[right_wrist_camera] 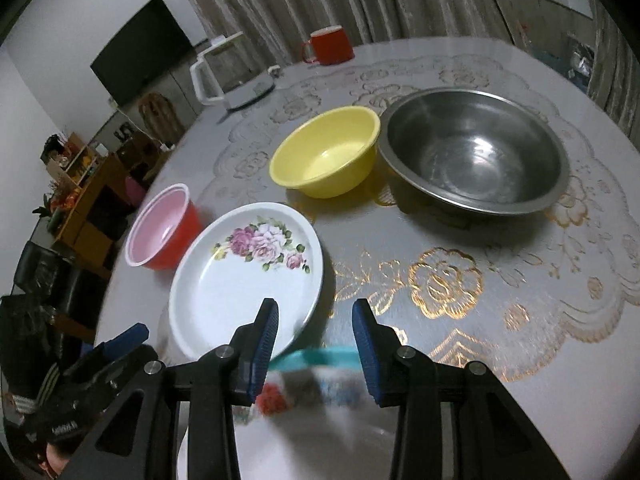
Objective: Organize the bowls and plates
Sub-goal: 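Grasp the small white floral plate's rim with the right gripper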
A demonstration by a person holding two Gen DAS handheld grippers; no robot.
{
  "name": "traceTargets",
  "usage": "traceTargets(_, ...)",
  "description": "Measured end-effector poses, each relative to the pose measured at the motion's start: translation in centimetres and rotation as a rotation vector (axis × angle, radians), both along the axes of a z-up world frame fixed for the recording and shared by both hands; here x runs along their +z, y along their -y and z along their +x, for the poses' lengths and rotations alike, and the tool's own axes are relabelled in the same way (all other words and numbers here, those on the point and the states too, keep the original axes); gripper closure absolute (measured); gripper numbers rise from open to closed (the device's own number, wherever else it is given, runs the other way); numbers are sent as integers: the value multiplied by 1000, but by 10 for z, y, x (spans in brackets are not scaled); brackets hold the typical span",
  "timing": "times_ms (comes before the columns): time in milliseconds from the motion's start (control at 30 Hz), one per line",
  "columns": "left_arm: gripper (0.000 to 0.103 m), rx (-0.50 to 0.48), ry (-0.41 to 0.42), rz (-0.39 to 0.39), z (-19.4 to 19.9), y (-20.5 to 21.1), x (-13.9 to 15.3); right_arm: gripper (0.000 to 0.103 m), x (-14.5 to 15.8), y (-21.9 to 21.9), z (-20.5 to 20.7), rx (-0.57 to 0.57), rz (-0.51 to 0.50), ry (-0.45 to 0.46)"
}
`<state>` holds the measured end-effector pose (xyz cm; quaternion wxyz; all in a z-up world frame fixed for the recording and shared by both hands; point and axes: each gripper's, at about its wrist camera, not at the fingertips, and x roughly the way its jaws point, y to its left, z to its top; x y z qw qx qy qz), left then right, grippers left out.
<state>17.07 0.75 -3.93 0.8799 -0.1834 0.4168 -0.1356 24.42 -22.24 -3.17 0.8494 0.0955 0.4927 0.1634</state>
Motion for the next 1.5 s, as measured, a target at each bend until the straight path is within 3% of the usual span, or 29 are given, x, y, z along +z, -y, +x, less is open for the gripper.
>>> traceTargets(267,41,-27,-25,2,15,5,-13,65,-17,-7,28,34,49,-53)
traceTargets(467,54,-38,-25,24,20,9,-17,73,-26,-15,38,61,52,-80)
traceTargets(900,60,-40,4,79,25,11,-18,82,-40,-15,52,63,76,-106)
traceTargets(1033,63,-50,17,106,25,12,-18,94,-44,-8,55,56,90,-112)
traceTargets(1233,65,-57,29,99,24,8,-19,94,-43,-6,53,38,93,-108)
traceTargets(1500,65,-49,34,72,20,-1,-19,94,-37,-1,43,27,184,-110)
